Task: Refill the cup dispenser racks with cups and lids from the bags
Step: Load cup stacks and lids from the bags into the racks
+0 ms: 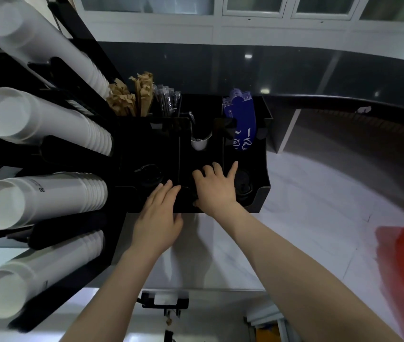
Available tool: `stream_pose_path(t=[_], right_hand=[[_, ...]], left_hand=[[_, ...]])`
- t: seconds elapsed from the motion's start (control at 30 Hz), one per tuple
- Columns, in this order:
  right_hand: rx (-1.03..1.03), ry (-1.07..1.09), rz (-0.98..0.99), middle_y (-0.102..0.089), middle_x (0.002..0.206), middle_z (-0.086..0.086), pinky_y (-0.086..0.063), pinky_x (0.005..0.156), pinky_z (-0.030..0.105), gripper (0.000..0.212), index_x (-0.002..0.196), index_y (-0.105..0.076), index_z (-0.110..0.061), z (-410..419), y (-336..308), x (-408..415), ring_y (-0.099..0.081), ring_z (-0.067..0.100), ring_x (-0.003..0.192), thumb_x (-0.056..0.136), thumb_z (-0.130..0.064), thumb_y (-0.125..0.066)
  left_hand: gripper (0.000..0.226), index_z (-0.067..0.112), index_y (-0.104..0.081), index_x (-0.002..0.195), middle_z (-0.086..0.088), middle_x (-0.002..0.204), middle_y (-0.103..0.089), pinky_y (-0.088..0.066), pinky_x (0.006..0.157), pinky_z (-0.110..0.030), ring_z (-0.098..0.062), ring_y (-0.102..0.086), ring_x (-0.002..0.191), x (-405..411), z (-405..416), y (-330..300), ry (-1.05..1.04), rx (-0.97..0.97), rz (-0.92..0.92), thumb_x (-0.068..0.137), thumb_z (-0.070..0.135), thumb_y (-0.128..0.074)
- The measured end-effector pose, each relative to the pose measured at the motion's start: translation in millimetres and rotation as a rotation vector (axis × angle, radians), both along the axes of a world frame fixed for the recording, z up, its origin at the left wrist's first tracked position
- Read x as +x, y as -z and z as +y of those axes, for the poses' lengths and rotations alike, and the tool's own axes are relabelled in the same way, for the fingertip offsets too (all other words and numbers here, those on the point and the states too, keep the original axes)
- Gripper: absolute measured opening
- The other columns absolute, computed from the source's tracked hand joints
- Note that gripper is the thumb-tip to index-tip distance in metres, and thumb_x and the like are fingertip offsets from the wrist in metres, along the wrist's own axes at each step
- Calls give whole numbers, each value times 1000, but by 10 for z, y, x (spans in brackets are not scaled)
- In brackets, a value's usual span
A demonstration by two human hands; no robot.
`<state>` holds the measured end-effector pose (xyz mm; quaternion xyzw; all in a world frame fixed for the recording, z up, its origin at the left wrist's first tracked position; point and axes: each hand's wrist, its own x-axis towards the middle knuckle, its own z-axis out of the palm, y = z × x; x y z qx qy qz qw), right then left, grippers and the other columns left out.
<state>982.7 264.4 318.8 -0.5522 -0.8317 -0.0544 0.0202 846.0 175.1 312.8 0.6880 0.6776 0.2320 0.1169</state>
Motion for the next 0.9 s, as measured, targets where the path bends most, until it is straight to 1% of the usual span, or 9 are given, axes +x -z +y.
stream_pose_path(t=[0.1,0.17,0.3,0.37,0.43,0.53,0.63,0.8,0.9], right_hand=[[-45,-4,-28,-25,155,9,7,102,75,72,142,-39,-21,-16,-30,4,-8,36,145,81,-49,-66],[-23,-37,26,-19,158,6,11,102,73,67,145,-36,-22,-56,-29,63,-5,33,146,86,-44,-61],[51,-132,51,-35,150,1,24,99,68,45,134,-54,-25,-202,17,232,-11,30,145,89,-26,-51],[25,-141,-7,-40,146,-1,31,93,67,47,135,-51,-27,-262,33,243,-10,32,145,89,-22,-49],[-1,-131,-18,-36,149,-1,32,92,66,52,141,-44,-28,-285,43,218,-7,31,146,89,-23,-48],[-13,-114,95,-27,155,-2,23,100,66,59,146,-37,-27,-306,29,223,-5,25,147,88,-21,-49],[-42,-96,242,-31,154,-4,15,108,62,59,145,-38,-25,-324,-10,314,-10,19,147,88,-15,-49],[42,-50,441,-58,130,-3,-4,117,53,36,122,-65,-19,-338,-68,482,-36,18,135,90,-10,-50],[71,-90,505,-65,114,-1,-21,114,49,29,110,-70,-17,-334,-141,351,-50,22,119,87,-9,-55]], left_hand=[[63,24,-28,148,7,159,-17,-18,112,-28,-10,-7,146,-15,-12,0,8,-4,4,91,17,-54],[63,25,-27,148,7,159,-16,-19,112,-28,-10,-7,146,-23,-13,2,10,-5,6,91,18,-54],[64,25,-26,149,7,159,-14,-19,112,-27,-10,-5,146,-4,-22,10,9,2,-2,91,18,-54],[66,25,-24,150,8,160,-12,-19,113,-28,-9,-3,146,-1,-27,16,13,-5,-3,92,18,-53],[67,26,-21,151,8,160,-8,-17,116,-33,-8,0,146,-17,-31,22,27,-25,8,92,20,-53],[69,26,-16,152,7,161,-2,-9,119,-36,-8,5,146,-49,-24,22,68,-49,46,93,24,-52],[70,25,-12,153,7,161,4,2,116,-29,-1,12,142,-59,-37,20,96,-51,61,95,25,-51],[67,24,-12,153,9,160,0,-3,113,-25,6,12,136,-125,-175,27,36,-23,13,96,26,-48],[69,17,-11,153,3,161,-3,-9,118,-28,-1,6,142,-184,-225,3,-41,-2,31,95,23,-49]])
